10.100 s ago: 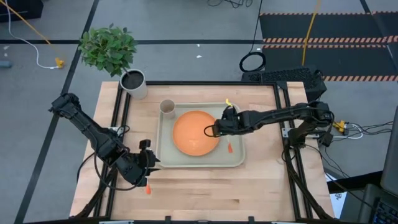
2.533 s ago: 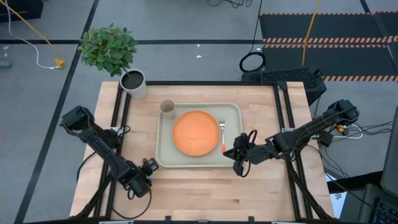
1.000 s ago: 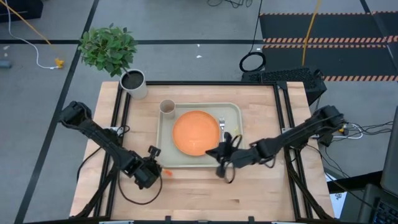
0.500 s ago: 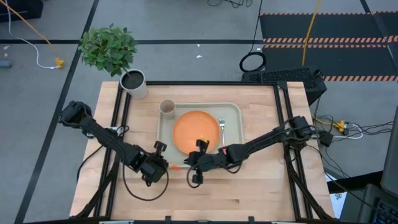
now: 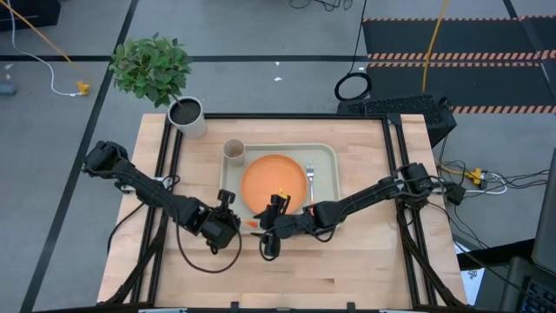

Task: Pick and place plate/cup/fork/spoon on tray
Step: Put the orange spoon on the white serving tray to the right of the orange fork

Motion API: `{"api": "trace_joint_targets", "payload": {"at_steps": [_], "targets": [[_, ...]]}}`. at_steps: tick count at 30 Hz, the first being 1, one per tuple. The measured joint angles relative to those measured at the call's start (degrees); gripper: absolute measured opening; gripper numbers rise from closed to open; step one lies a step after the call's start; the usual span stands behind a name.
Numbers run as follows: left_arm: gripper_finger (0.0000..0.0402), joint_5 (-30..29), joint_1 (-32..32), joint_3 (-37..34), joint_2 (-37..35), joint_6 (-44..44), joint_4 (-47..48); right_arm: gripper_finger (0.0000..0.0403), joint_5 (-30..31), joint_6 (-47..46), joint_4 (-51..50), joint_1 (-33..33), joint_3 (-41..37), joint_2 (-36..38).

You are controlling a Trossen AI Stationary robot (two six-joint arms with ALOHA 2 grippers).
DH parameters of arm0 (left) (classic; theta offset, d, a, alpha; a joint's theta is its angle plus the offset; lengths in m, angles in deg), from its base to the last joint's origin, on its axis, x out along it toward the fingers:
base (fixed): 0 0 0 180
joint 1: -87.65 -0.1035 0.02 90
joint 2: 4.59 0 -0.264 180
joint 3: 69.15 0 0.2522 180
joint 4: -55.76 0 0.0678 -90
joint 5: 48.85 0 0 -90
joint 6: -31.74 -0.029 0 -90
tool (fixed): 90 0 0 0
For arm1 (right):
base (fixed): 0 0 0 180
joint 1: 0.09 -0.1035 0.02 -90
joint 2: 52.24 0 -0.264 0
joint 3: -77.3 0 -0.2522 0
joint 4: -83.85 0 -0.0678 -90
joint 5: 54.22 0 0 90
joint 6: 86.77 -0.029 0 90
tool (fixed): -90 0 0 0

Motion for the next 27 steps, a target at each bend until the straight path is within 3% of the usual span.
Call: {"api": "trace_joint_targets", "payload": {"at_steps": [6,14,21,27], "targets": [[0.0006,-0.5,-0.2,0.0,0.0,0.0,-0.1,0.0281,0.1,1.2,-0.7,0.0,0.0,-0.1],[0.0012,-1.4,-0.2,0.0,0.0,0.0,-0.4,0.0287,0.3,-1.5,-0.9,1.2,0.0,-2.1],[0.0006,-1.5,-0.2,0.0,0.0,-0.4,-0.7,0.0273,1.7,-2.1,-0.5,2.0,0.0,-2.9],[0.0004,-1.5,-0.2,0.0,0.0,-0.9,-1.0,0.0227,1.7,-3.1,-0.5,2.1,0.0,-2.9]]}}
